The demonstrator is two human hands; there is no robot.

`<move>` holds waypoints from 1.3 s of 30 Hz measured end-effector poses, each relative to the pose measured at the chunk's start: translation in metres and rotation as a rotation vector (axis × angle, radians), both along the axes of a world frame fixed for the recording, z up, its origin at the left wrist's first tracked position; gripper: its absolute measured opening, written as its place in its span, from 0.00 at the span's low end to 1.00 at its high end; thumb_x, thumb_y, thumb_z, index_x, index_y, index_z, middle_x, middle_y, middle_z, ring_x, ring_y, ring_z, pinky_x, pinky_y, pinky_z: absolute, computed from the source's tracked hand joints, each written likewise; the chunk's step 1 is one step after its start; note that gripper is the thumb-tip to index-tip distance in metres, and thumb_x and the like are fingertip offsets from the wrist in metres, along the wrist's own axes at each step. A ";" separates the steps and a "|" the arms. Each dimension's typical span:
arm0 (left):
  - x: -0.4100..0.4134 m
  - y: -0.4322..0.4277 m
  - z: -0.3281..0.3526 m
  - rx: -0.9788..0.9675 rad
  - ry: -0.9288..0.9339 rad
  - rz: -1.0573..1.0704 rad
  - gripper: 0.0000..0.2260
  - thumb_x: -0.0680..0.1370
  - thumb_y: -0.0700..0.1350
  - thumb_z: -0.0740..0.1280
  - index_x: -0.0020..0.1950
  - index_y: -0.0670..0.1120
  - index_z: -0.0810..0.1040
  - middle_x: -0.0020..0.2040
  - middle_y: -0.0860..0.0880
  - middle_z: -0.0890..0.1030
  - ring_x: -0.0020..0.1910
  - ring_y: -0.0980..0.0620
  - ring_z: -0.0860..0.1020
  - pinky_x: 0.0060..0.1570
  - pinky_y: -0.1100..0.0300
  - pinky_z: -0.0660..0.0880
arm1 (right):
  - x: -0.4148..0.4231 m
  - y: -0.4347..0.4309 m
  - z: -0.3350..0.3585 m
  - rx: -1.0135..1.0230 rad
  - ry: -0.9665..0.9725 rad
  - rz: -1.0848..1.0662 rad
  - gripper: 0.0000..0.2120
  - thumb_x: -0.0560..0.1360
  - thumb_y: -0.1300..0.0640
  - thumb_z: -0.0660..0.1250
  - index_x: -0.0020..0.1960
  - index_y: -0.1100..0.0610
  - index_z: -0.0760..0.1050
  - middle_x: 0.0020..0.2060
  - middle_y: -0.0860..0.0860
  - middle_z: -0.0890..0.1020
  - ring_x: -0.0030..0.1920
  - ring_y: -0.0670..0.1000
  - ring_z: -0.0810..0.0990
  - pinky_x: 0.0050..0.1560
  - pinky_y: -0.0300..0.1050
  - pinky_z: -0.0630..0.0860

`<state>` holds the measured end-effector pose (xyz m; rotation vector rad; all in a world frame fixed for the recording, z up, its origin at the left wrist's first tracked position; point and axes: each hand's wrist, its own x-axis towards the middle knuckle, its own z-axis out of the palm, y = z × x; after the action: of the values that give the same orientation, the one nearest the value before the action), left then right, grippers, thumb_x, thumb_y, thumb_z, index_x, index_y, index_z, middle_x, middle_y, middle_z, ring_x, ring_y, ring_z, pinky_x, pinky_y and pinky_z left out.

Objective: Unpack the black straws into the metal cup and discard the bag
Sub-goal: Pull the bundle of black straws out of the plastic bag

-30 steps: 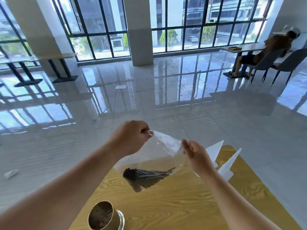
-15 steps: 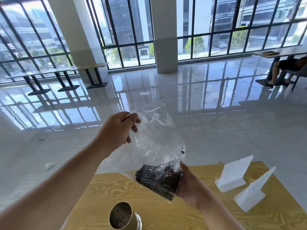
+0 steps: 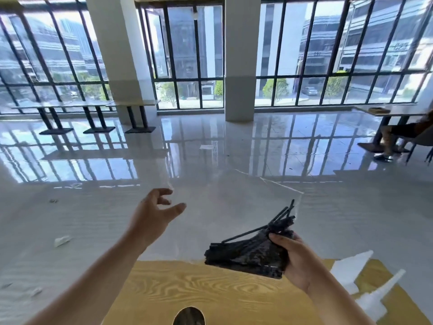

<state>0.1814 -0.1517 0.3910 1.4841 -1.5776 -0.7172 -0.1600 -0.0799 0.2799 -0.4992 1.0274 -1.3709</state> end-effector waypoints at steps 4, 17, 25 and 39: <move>0.018 -0.011 0.018 -0.016 0.205 -0.043 0.02 0.79 0.42 0.74 0.50 0.48 0.83 0.39 0.51 0.87 0.38 0.49 0.82 0.38 0.54 0.77 | 0.006 0.006 0.030 -0.074 0.033 -0.081 0.18 0.72 0.57 0.77 0.60 0.61 0.81 0.54 0.67 0.86 0.51 0.66 0.88 0.53 0.65 0.86; 0.059 -0.023 0.065 -0.153 0.362 -0.208 0.10 0.82 0.44 0.71 0.43 0.56 0.85 0.41 0.51 0.88 0.32 0.56 0.82 0.39 0.55 0.77 | 0.039 0.025 0.134 -0.310 0.369 -0.392 0.13 0.87 0.53 0.63 0.52 0.58 0.84 0.44 0.58 0.88 0.39 0.58 0.88 0.35 0.50 0.85; 0.059 -0.020 0.098 -0.204 0.354 -0.209 0.06 0.82 0.43 0.71 0.45 0.49 0.85 0.40 0.51 0.88 0.31 0.57 0.81 0.38 0.55 0.76 | 0.041 0.020 0.168 -0.380 0.427 -0.386 0.13 0.87 0.59 0.62 0.62 0.55 0.85 0.54 0.61 0.89 0.47 0.63 0.88 0.47 0.57 0.85; 0.039 -0.025 0.109 -0.225 0.363 -0.150 0.10 0.80 0.44 0.72 0.41 0.56 0.85 0.38 0.51 0.87 0.30 0.59 0.79 0.36 0.56 0.76 | 0.013 0.010 0.220 -0.474 0.418 -0.484 0.11 0.87 0.56 0.62 0.57 0.57 0.84 0.52 0.58 0.90 0.44 0.57 0.88 0.43 0.49 0.86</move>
<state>0.2204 -0.1762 0.5000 1.0152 -1.4432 -0.8140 -0.1469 -0.0694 0.4999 -0.9614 1.2081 -2.0167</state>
